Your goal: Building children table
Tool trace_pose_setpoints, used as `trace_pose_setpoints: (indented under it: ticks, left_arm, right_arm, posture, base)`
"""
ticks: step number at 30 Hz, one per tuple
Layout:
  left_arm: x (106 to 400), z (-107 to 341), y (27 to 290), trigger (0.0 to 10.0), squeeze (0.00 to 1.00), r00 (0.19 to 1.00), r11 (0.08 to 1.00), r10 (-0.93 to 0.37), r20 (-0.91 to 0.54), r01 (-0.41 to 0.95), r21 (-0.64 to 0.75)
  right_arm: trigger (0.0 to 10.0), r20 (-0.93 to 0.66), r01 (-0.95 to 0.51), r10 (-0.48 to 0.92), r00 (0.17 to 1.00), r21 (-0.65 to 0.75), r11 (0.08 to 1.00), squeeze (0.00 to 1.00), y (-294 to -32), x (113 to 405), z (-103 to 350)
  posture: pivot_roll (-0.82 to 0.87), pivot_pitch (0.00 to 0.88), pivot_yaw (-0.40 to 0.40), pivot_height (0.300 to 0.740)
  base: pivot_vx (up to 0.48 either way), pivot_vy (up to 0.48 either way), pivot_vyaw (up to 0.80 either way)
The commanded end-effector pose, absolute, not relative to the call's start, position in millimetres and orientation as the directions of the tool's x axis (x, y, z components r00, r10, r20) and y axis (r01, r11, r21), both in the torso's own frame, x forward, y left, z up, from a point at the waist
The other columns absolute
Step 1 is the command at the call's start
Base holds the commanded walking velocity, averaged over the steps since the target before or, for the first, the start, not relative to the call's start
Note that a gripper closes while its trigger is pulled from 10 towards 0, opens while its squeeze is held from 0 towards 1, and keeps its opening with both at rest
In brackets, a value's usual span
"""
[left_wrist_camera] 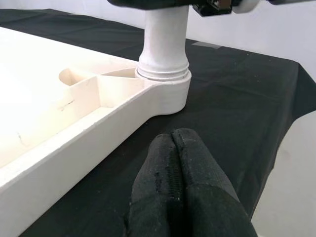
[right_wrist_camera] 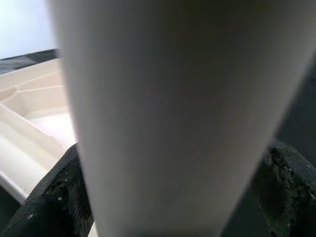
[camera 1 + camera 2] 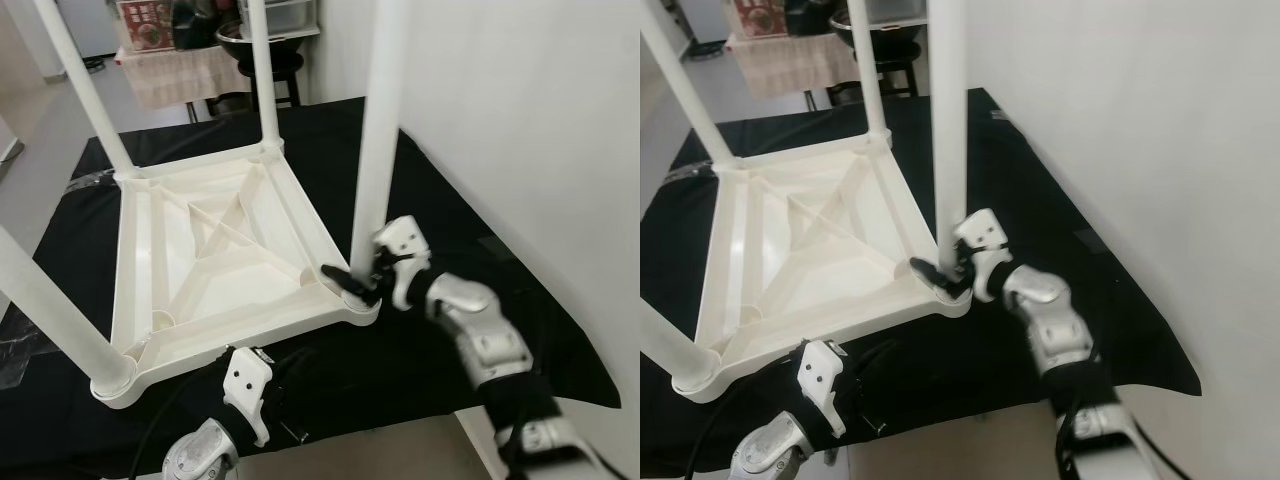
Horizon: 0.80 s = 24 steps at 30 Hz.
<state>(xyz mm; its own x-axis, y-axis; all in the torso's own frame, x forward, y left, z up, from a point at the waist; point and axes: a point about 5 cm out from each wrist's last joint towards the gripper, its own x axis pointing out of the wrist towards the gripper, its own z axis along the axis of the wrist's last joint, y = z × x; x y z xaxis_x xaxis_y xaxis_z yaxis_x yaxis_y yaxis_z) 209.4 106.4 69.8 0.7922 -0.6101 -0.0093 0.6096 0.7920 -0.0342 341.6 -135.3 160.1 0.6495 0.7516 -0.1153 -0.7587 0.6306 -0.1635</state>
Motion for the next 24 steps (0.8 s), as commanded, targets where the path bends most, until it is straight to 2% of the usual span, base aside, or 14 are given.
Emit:
trace_pose_setpoints:
  ticks: [1, 6, 7, 18, 24]
  left_arm:
    - [210.1, 69.7, 107.0, 10.0, 0.0, 0.796, 0.796, -0.606, -0.013, 0.605, -0.032]
    - [210.4, 69.6, 106.8, 10.0, 0.0, 0.796, 0.796, -0.605, -0.013, 0.605, -0.031]
    - [211.3, 69.0, 106.3, 10.0, 0.0, 0.796, 0.796, -0.605, -0.013, 0.604, -0.03]
    - [210.7, 68.8, 105.5, 10.0, 0.0, 0.797, 0.797, -0.604, -0.013, 0.604, -0.032]
    - [210.1, 68.9, 105.4, 10.0, 0.0, 0.796, 0.796, -0.605, -0.013, 0.605, -0.035]
  right_arm:
    - [10.0, -0.113, -0.793, 0.785, 0.609, -0.134, 0.595, 0.0, -133.4, 342.2, 158.5]
    - [10.0, -0.11, -0.81, 0.803, 0.586, -0.123, 0.574, 0.0, -136.3, 346.9, 162.9]
    - [0.0, -0.107, -0.84, 0.833, 0.542, -0.087, 0.536, 0.0, -142.9, 356.6, 171.1]
    - [0.0, -0.082, -0.879, 0.876, 0.476, -0.001, 0.478, 0.0, -159.8, 358.5, 171.0]
    - [0.0, -0.08, -0.879, 0.876, 0.475, 0.012, 0.477, 0.0, -164.1, 353.3, 163.4]
  posture:
    - [0.06, 0.0, -0.009, 0.74]
    - [0.07, 0.0, -0.01, 0.74]
    - [0.07, 0.0, -0.012, 0.74]
    - [0.06, 0.0, -0.008, 0.74]
    - [0.06, 0.0, -0.007, 0.74]
  base:
    - [0.0, 0.0, 0.0]
    - [0.0, 0.0, 0.0]
    - [0.0, 0.0, 0.0]
    - [0.0, 0.0, 0.0]
    - [0.0, 0.0, 0.0]
